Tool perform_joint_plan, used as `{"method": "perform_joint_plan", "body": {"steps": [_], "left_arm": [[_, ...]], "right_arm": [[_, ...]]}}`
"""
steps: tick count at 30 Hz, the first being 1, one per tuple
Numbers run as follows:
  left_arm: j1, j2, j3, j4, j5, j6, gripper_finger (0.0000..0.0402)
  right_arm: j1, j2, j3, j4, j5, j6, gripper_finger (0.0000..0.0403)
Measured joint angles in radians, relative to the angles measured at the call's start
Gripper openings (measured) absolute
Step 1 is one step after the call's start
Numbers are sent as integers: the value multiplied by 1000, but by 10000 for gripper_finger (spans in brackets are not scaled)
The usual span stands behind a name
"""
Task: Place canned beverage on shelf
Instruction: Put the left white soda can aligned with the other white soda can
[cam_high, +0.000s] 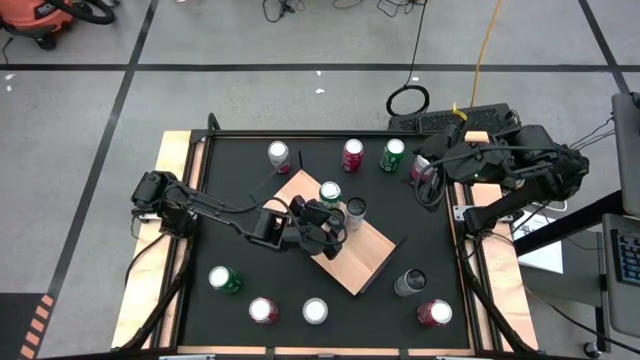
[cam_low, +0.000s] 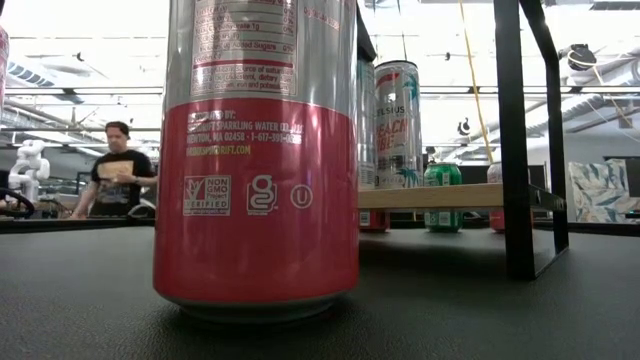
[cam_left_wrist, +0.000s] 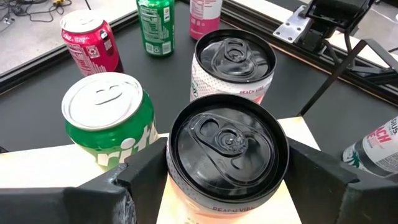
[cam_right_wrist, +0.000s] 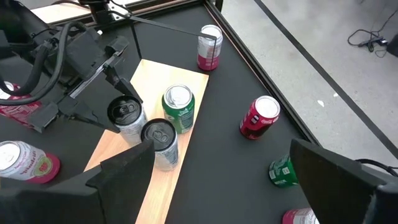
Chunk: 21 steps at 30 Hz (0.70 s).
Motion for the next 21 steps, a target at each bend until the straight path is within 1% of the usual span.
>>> {"method": "perform_joint_plan", "body": {"steps": [8, 14, 16, 21], "left_arm": [[0, -1, 0, 9, 0, -6, 297], [-1, -2, 0, 5, 6, -7, 299], [-1, -5, 8, -13, 25, -6, 299], [-3, -63, 31, -84, 125, -5, 299]], "right_arm": [[0, 0, 0, 0, 0, 2, 351], [0, 0, 0, 1, 0, 2, 351], [0, 0, 0, 0, 0, 2, 351], [0, 0, 0, 0, -2, 3, 351]]}}
